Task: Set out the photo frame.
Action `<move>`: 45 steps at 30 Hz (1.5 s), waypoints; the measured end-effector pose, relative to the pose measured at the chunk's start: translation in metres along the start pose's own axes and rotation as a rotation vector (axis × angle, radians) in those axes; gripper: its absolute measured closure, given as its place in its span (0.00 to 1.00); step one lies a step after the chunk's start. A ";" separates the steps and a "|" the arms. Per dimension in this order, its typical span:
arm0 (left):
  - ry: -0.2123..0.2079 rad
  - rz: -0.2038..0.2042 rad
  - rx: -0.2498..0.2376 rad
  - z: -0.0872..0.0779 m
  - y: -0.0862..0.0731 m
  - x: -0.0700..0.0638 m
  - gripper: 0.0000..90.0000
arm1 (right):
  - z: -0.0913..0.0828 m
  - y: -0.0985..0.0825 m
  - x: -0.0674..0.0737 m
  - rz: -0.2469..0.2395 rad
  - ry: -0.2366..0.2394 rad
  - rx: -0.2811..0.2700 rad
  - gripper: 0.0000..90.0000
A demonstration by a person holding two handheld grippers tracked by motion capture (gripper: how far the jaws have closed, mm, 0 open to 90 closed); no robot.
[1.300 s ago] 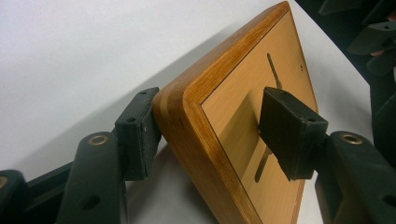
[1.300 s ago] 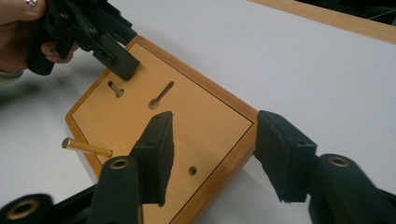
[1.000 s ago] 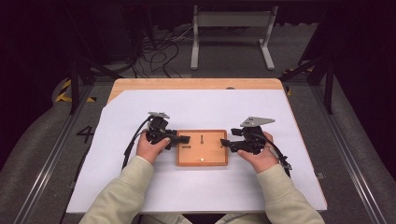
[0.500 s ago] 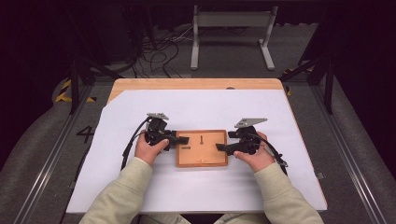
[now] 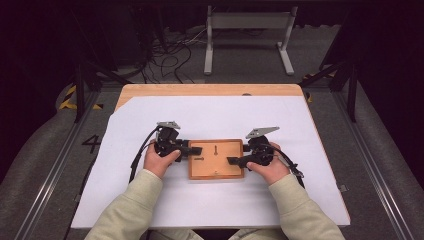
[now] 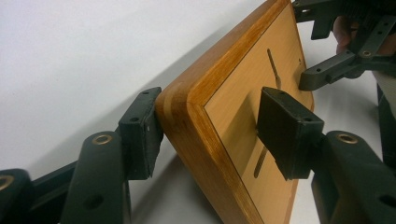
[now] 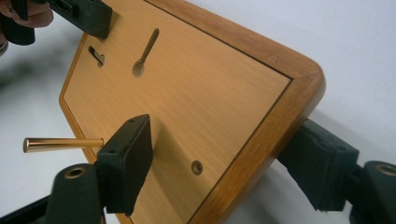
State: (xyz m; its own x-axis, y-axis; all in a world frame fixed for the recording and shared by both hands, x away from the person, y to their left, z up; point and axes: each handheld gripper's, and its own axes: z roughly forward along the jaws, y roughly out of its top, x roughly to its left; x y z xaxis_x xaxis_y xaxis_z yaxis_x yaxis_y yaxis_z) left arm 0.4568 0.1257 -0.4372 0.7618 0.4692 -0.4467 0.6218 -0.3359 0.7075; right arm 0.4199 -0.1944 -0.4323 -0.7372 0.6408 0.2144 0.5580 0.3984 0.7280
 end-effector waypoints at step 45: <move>0.084 0.293 -0.077 -0.025 0.010 -0.048 0.61 | -0.038 0.015 0.030 -0.219 -0.184 -0.051 0.49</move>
State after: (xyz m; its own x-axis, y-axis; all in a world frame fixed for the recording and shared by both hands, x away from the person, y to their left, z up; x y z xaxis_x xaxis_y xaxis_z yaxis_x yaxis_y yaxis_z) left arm 0.4212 0.1204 -0.3950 0.8867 0.4287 -0.1733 0.3601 -0.4051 0.8404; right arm 0.3913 -0.1942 -0.3903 -0.7539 0.6533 -0.0699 0.3701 0.5101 0.7764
